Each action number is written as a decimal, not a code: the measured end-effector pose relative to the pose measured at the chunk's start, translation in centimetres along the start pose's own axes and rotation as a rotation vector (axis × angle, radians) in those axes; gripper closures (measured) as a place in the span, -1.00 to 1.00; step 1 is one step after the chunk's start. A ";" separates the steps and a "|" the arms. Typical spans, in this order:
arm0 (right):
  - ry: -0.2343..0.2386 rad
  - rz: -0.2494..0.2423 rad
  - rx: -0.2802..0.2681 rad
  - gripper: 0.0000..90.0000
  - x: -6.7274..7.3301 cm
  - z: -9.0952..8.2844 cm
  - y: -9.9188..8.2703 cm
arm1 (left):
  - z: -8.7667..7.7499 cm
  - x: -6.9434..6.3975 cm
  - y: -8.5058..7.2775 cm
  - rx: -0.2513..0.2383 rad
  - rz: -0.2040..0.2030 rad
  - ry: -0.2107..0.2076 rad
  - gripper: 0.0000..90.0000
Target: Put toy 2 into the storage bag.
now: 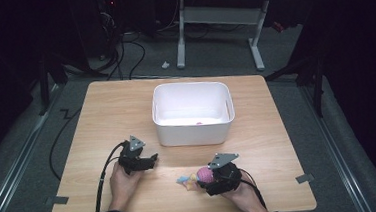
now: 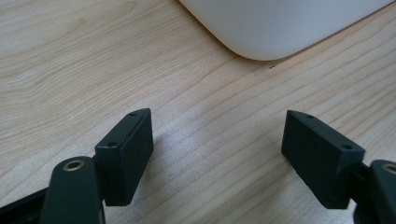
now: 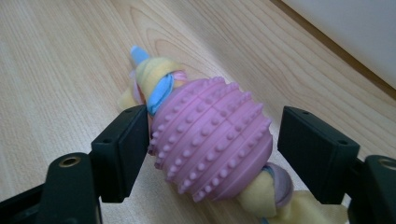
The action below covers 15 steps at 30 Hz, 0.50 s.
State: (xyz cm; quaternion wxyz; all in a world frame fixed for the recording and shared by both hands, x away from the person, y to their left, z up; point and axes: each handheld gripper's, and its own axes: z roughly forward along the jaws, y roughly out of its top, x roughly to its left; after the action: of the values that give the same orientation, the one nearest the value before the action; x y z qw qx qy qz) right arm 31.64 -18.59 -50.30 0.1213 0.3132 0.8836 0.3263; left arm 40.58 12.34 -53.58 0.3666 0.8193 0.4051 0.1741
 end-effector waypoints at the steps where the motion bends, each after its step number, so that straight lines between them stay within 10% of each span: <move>1: -0.001 -0.001 -0.001 -0.41 0.0 0.1 0.0 | 0.0 0.0 0.0 0.000 0.000 0.000 -0.44; 15: -0.004 -0.020 -0.015 -0.26 0.2 -0.1 -0.2 | 0.0 0.0 0.0 0.001 0.001 -0.001 -0.44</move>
State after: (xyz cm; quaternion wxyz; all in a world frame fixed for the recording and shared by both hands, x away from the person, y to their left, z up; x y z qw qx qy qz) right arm 31.35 -18.65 -50.36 0.1287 0.3043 0.8838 0.3312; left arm 40.59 12.35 -53.58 0.3664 0.8196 0.4048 0.1738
